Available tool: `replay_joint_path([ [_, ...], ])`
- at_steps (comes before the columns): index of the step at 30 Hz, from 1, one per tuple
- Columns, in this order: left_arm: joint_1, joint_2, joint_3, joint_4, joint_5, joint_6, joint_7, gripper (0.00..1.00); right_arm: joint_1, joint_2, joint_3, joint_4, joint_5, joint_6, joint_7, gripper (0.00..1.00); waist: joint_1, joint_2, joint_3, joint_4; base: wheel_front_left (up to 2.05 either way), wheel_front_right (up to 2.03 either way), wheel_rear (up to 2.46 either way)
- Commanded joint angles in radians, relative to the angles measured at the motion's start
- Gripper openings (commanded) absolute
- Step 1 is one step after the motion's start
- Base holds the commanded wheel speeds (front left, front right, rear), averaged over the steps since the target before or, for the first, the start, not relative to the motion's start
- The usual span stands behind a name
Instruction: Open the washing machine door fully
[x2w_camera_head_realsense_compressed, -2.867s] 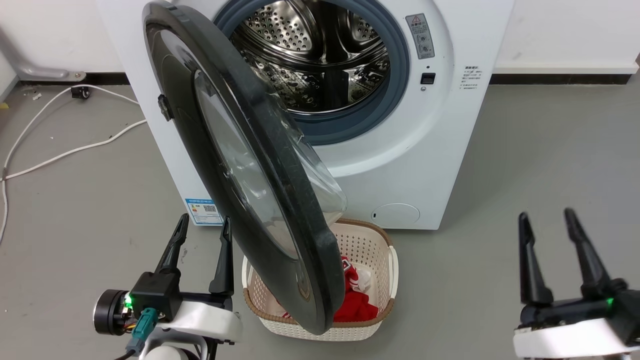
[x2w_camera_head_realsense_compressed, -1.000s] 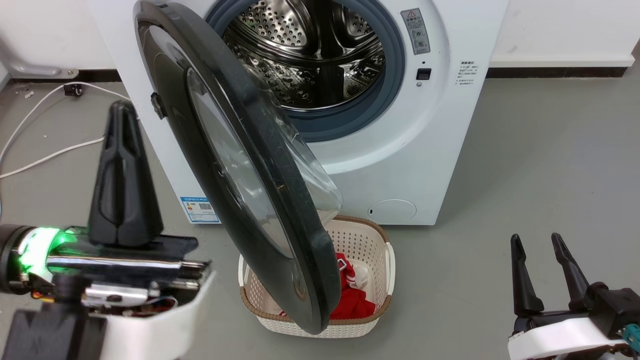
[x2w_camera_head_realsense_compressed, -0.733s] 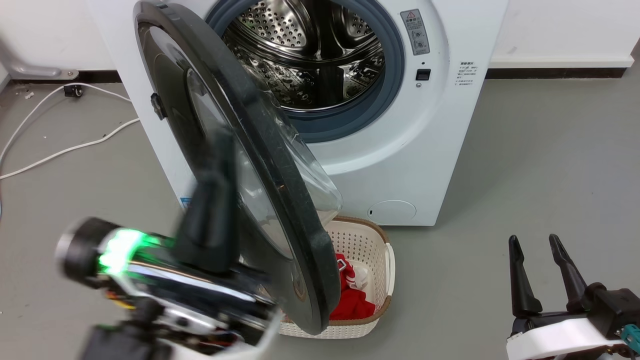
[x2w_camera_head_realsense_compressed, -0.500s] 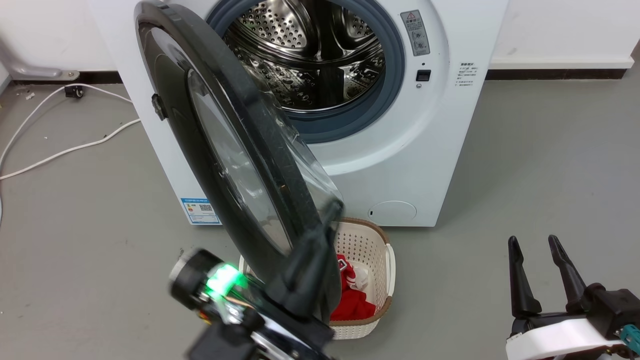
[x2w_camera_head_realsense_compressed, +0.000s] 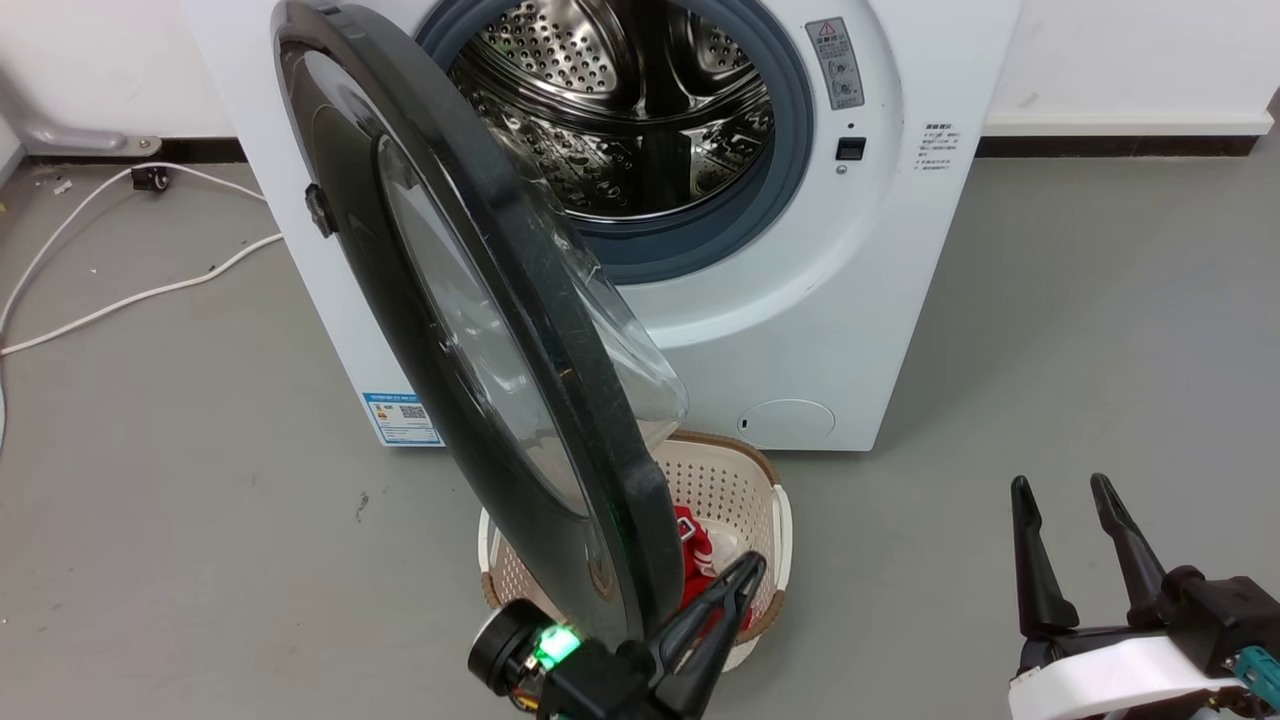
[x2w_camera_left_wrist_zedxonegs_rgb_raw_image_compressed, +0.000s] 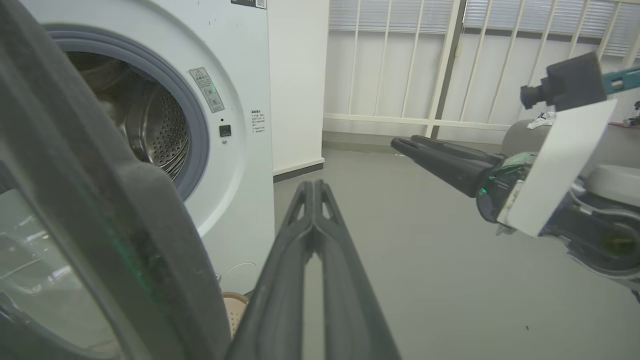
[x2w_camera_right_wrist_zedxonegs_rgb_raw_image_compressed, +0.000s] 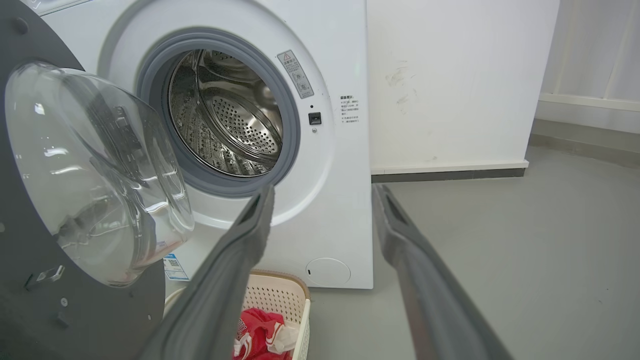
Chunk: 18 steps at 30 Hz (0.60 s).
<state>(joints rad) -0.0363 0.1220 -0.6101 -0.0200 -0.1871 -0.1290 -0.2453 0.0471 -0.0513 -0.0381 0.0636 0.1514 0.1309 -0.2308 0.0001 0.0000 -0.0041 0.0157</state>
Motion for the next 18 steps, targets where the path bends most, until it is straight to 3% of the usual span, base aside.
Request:
replay_joint_path([
  [1, -0.020, -0.005, 0.006, 0.014, -0.003, 0.006, -0.001, 0.00, -0.003, 0.002, 0.002, -0.003, 0.007, 0.000, 0.001, 1.00, -0.0001, 0.0000, 0.001, -0.002, 0.00, 0.00, 0.00],
  [18, -0.166, -0.059, 0.026, 0.223, -0.033, 0.066, -0.016, 0.00, -0.017, 0.002, 0.009, 0.005, 0.027, 0.000, 0.009, 1.00, -0.0001, 0.0000, 0.019, -0.019, 0.00, 0.00, 0.00],
])
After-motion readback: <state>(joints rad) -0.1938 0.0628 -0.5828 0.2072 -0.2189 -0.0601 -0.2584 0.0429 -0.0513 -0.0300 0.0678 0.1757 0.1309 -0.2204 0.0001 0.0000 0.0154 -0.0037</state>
